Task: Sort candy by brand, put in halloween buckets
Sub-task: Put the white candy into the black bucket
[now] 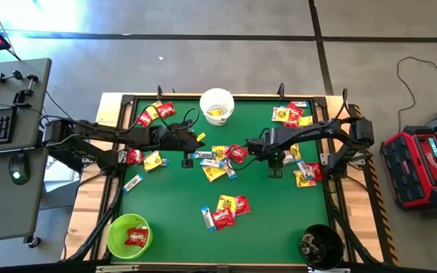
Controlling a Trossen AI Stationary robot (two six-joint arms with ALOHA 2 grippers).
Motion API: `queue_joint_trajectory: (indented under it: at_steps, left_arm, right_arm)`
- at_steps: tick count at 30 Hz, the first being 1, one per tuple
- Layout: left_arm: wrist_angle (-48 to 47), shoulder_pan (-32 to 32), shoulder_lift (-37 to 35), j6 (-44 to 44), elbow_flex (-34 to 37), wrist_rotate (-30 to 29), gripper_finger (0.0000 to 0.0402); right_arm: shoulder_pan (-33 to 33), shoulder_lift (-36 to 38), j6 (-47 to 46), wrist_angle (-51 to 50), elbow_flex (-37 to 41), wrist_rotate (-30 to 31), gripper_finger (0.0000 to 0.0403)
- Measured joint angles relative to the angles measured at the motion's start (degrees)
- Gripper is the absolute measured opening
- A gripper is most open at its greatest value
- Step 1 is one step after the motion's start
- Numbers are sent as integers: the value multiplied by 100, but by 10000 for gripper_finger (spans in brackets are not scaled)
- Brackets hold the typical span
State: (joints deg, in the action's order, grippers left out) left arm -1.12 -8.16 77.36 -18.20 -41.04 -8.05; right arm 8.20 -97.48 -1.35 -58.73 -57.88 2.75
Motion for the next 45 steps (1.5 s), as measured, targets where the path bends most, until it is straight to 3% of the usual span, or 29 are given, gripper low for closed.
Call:
queue_joint_trajectory:
  at_steps: [5,16,20,24,27,35,45]
  left_arm:
    - [-1,2,0,0,0,1,0]
    - [-39,2,0,7,0,37,0]
    - [-47,2,0,7,0,44,0]
    - [-58,2,0,4,0,44,0]
    - [-60,2,0,4,0,44,0]
    - [-65,2,0,6,0,44,0]
    - [-74,2,0,5,0,44,0]
  right_arm:
    - [257,1,-126,229,30,-110,142]
    - [656,-491,-36,92,18,-752,139]
    - [667,-606,112,62,1,-773,96]
    - [666,-607,290,6,-66,-785,17]
    - [612,-574,332,-58,-227,-733,11]
    - [148,-48,-13,-204,-839,-741,1]
    - [-938,949,-1658,-360,-1133,-740,0]
